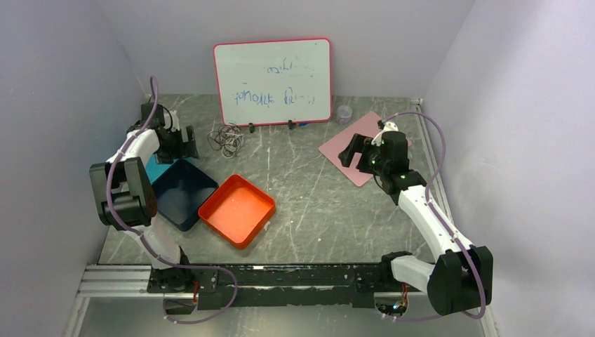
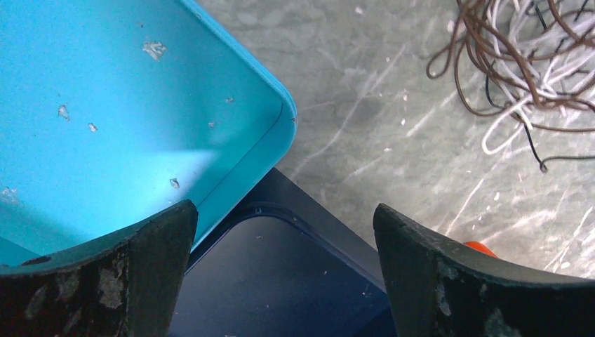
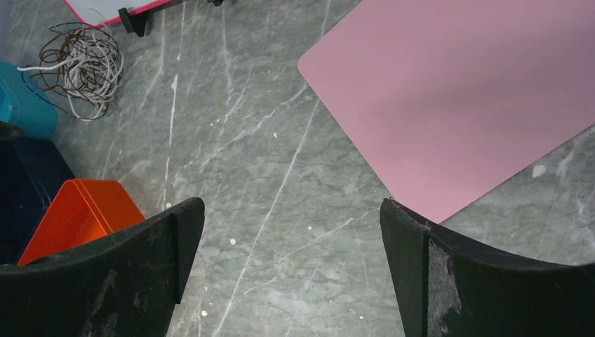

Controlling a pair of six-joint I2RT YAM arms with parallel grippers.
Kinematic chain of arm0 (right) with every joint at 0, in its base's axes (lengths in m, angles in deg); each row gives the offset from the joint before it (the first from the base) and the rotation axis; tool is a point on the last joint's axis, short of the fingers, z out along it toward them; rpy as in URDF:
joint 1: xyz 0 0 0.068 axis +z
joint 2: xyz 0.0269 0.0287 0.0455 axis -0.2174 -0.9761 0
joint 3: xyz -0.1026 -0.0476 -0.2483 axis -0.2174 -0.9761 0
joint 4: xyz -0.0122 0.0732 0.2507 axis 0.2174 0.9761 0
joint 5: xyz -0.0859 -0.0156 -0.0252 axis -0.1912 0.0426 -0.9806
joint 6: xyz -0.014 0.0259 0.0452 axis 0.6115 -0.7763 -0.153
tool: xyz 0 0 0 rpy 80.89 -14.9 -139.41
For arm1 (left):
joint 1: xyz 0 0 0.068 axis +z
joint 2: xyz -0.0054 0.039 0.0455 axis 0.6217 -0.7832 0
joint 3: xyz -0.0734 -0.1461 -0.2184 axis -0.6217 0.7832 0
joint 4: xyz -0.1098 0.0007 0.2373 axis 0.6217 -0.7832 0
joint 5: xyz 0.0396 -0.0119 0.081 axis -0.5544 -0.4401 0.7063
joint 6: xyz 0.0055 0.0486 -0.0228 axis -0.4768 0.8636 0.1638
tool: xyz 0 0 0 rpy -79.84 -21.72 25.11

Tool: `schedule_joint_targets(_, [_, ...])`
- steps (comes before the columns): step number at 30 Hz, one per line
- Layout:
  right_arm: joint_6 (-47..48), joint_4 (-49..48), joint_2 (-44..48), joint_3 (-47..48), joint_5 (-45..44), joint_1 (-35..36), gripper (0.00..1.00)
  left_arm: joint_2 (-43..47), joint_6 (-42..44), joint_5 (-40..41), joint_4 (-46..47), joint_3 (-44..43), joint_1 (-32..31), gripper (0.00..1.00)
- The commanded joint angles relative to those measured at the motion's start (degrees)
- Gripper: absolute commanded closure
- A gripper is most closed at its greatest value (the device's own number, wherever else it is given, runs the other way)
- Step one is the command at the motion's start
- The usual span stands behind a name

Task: Untangle the cables

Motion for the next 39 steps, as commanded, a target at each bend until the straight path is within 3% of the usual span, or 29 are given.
schedule_joint_targets(1, [0.42,-0.48,0.71,-0.34,1.08,-0.58,0.0,3.59,-1.63,-0.87,-1.57,2.8,-1.86,0.01])
schedule_joint_targets(12, [0.39,0.19,0.56,0.44,1.59,-0.57,0.0,8.37,-4.79,-3.99,0.09,9.06,-9.13,0.01])
schedule_joint_targets(19, [-0.27,-0.05,0.01,0.52,2.52,-0.58,0.0,9.19,-9.56,-5.26,2.08,9.8,-17.84,0.01])
schedule_joint_targets(26, [-0.32,0.32,-0.26,0.82,2.31,-0.5,0.0,11.67,-11.21,-1.73,2.48,10.93,-22.25,0.01])
schedule_joint_targets(34, [0.44,1.04,0.23,0.32,0.08,-0.52,0.0,16.82,-8.76,9.23,0.71,2.85,-22.17,0.01])
schedule_joint_targets(39, [0.58,1.12,0.35,0.03,-0.12,-0.57,0.0,11.83,-6.68,8.82,4.5,-5.92,-22.23,0.01])
